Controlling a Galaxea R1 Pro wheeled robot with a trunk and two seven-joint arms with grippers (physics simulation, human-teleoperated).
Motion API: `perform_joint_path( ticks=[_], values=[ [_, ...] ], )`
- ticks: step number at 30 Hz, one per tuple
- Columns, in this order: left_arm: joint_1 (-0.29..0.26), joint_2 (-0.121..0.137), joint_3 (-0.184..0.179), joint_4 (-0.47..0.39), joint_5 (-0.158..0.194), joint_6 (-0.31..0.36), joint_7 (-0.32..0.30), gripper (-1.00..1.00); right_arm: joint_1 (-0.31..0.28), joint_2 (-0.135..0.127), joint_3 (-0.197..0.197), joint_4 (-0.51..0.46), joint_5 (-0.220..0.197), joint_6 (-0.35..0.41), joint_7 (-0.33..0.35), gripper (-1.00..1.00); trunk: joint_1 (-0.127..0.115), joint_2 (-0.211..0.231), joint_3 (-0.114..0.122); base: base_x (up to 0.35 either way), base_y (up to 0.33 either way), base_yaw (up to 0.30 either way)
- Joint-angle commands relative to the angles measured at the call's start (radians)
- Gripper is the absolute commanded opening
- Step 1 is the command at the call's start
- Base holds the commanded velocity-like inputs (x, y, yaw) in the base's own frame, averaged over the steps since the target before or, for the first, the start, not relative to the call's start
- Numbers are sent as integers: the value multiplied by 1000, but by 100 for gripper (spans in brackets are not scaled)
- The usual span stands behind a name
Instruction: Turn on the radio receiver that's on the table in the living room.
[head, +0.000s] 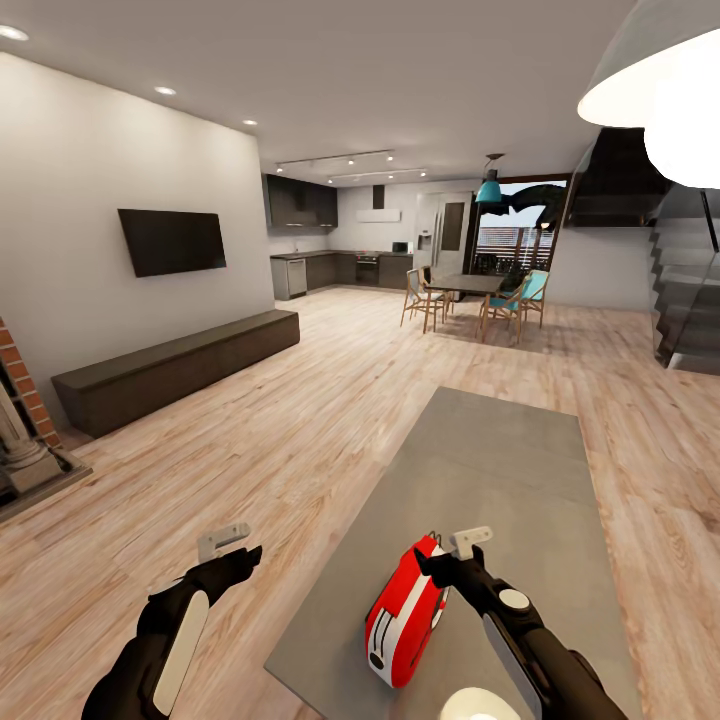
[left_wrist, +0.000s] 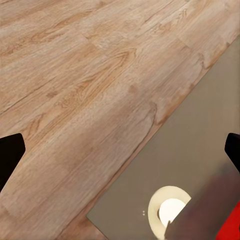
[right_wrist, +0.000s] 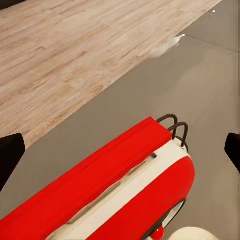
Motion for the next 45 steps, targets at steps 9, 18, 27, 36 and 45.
perform_joint_path(
  ticks=[9, 18, 27, 36, 45],
  values=[
    [0, 0, 0, 0, 0, 0, 0, 100, 0, 0, 0, 0, -1, 0, -1, 100, 0, 0, 0, 0, 0, 0],
    [0, 0, 0, 0, 0, 0, 0, 100, 0, 0, 0, 1, -1, 0, 0, 100, 0, 0, 0, 0, 0, 0],
    [0, 0, 0, 0, 0, 0, 0, 100, 0, 0, 0, 2, -2, 1, 0, 100, 0, 0, -5, 0, 0, 0],
    [0, 0, 0, 0, -1, 0, 0, 100, 0, 0, -1, 2, -2, 0, 0, 100, 0, 0, -19, 0, 0, 0],
    [0, 0, 0, 1, -2, 0, -1, 100, 0, 0, -2, 2, -1, 0, 0, 100, 0, 0, -34, 0, 0, 0]
  ],
)
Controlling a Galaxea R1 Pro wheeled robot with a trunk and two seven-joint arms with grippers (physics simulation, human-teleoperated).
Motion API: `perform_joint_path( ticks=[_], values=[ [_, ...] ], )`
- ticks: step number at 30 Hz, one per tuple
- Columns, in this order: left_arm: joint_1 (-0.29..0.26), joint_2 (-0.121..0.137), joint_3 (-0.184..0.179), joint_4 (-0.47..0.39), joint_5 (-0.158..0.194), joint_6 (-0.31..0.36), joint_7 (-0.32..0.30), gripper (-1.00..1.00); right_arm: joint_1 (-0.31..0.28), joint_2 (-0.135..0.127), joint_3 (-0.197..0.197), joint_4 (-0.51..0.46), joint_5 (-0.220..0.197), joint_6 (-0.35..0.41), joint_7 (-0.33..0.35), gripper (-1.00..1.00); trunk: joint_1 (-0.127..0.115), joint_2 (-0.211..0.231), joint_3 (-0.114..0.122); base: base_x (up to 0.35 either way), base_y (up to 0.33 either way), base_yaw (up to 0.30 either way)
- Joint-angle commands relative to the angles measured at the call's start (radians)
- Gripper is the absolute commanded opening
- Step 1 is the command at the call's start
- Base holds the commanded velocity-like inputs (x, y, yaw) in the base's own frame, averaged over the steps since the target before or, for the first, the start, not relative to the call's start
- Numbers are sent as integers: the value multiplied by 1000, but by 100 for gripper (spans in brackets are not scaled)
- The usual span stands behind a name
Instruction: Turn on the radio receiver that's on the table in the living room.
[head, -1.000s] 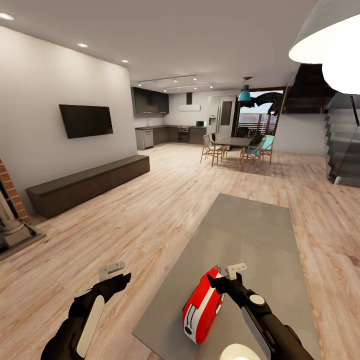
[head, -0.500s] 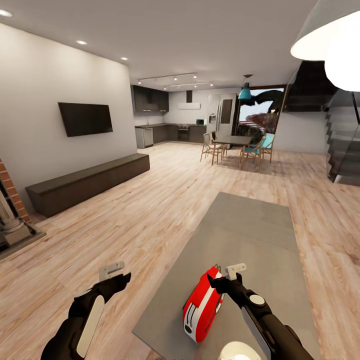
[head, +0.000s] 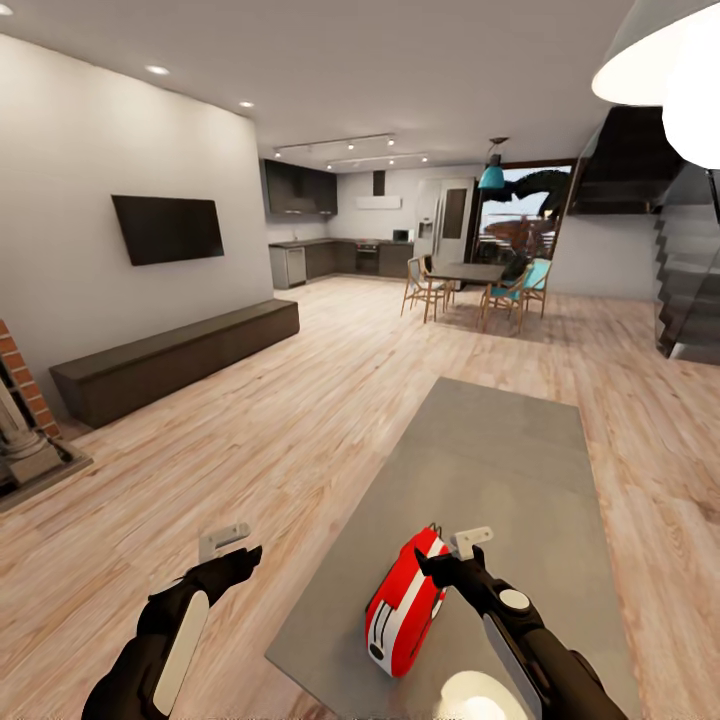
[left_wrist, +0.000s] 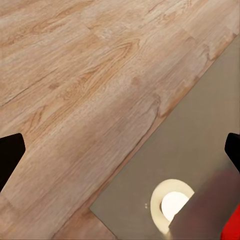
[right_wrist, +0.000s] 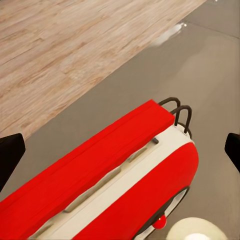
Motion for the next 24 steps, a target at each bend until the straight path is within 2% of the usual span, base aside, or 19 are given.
perform_joint_path(
  ticks=[1, 9, 16, 21, 24],
  values=[
    [0, 0, 0, 0, 0, 0, 0, 100, 0, 0, 0, 0, 0, 0, 0, 100, 0, 0, -2, 0, 0, 0],
    [0, 0, 0, -1, 0, 0, -1, 100, 0, 0, -5, -1, 2, 0, 0, 100, 0, 0, -7, 0, 0, 0],
    [0, 0, 0, -1, 1, 0, 0, 100, 0, 0, -61, -2, 6, 0, -1, 100, 0, 0, -7, 0, 0, 0],
    [0, 0, 0, 0, 1, 0, 0, 100, 0, -1, -69, -2, 6, 0, -1, 100, 0, 0, -7, 25, 0, 0],
    [0, 0, 0, 0, 0, 0, 0, 100, 0, -1, -70, -2, 6, 0, -1, 100, 0, 0, -7, 219, 0, 0]
  ],
)
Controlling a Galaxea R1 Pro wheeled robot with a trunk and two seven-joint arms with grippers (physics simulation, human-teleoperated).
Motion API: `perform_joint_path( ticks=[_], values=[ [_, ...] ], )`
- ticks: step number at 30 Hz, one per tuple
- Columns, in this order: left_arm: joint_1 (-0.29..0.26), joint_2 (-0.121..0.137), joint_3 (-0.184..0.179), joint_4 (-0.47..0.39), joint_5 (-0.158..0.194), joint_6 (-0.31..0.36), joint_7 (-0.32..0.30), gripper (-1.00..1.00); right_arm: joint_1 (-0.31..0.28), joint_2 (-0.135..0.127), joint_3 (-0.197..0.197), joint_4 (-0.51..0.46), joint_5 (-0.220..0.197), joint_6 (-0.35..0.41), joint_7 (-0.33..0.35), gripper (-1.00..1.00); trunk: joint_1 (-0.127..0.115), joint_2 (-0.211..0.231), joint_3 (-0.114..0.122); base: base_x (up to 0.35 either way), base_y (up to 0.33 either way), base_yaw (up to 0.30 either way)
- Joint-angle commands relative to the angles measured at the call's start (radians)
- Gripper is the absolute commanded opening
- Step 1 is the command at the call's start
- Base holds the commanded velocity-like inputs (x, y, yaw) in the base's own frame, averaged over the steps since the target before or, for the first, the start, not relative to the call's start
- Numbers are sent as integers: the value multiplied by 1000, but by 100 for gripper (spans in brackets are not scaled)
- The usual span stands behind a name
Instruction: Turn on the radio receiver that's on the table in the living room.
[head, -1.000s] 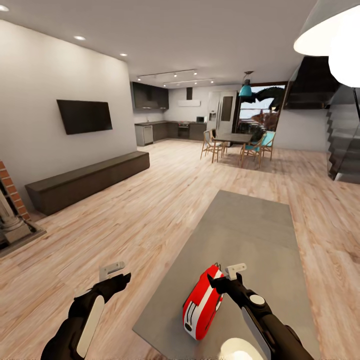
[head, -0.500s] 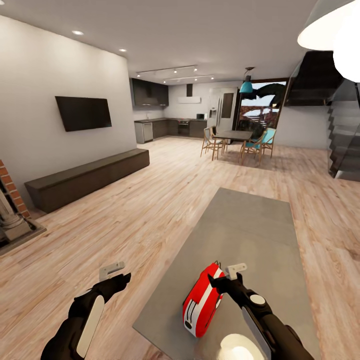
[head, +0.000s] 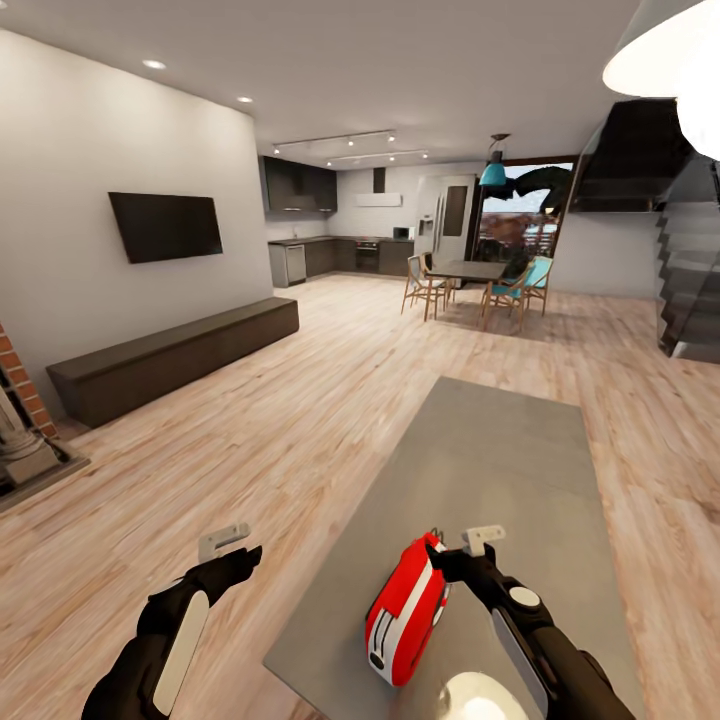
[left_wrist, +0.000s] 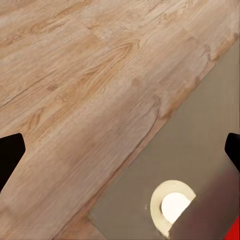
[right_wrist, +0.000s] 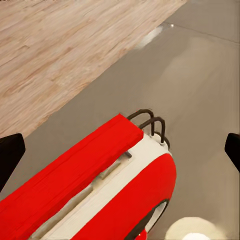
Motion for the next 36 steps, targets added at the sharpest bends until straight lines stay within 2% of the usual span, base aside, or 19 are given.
perform_joint_path(
  ticks=[1, 9, 36],
  values=[
    [0, 0, 0, 0, 0, 0, 0, 100, 0, 0, 0, 0, 0, 0, 0, 100, 0, 0, 0, 294, 0, 0],
    [0, 0, 0, -1, 1, 0, -1, 100, 0, 0, 0, 0, 0, 0, 1, 100, 0, 0, 0, 225, 0, 0],
    [0, 0, 0, 1, 0, 0, -1, 100, 0, 0, 0, 0, 0, 0, 1, 100, 0, 0, 0, 6, 0, 0]
  ],
)
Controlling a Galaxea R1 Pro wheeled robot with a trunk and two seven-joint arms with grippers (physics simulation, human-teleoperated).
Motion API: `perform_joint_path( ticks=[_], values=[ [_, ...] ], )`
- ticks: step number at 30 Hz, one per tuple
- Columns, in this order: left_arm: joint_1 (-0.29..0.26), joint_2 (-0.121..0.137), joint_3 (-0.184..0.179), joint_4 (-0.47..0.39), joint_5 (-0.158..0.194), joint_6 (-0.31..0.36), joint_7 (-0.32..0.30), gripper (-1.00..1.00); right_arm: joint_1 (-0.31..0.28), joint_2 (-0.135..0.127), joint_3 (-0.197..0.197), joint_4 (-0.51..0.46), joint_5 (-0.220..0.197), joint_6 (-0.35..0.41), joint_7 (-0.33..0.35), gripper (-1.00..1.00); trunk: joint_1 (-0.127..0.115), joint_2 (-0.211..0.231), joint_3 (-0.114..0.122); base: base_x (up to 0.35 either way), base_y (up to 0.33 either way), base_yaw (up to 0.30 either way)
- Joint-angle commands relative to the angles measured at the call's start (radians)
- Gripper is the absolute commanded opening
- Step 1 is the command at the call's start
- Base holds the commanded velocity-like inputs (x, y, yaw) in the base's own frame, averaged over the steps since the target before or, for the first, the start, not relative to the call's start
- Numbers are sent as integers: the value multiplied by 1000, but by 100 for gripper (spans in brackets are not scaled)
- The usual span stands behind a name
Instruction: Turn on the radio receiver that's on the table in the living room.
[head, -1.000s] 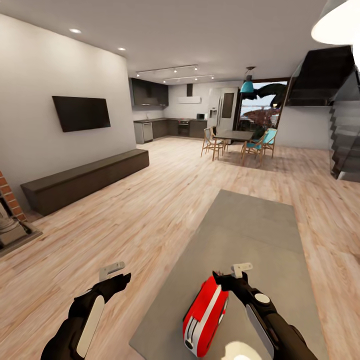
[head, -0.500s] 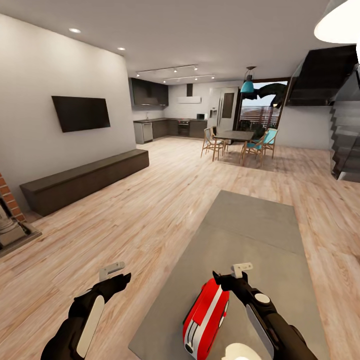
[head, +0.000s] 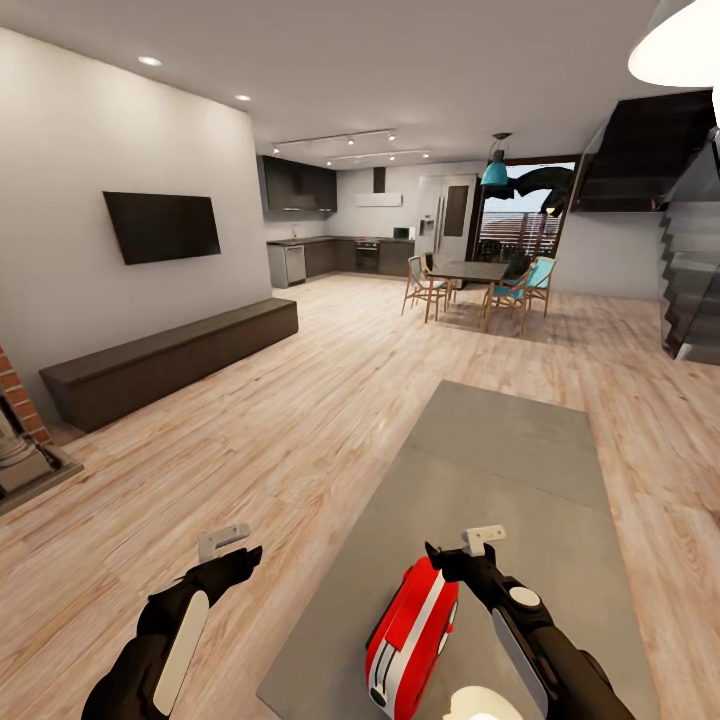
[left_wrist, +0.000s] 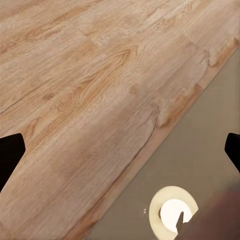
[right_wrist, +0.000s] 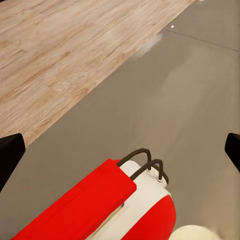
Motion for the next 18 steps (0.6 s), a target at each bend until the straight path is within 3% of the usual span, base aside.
perform_joint_path(
  ticks=[1, 11, 18],
  values=[
    [0, 0, 0, 0, 0, 0, 0, 100, 0, 0, 0, 0, 0, 0, 0, 100, 0, 0, 0, 0, 0, 0],
    [0, 0, 0, 0, -2, 0, 0, 100, 0, 0, 2, 1, -1, 4, -7, 100, 0, 0, 0, 0, 0, 0],
    [0, 0, 0, 0, -2, 0, -1, 100, 0, 10, 5, 35, -4, 36, -148, 100, 0, 0, 0, 0, 0, 0]
  ],
)
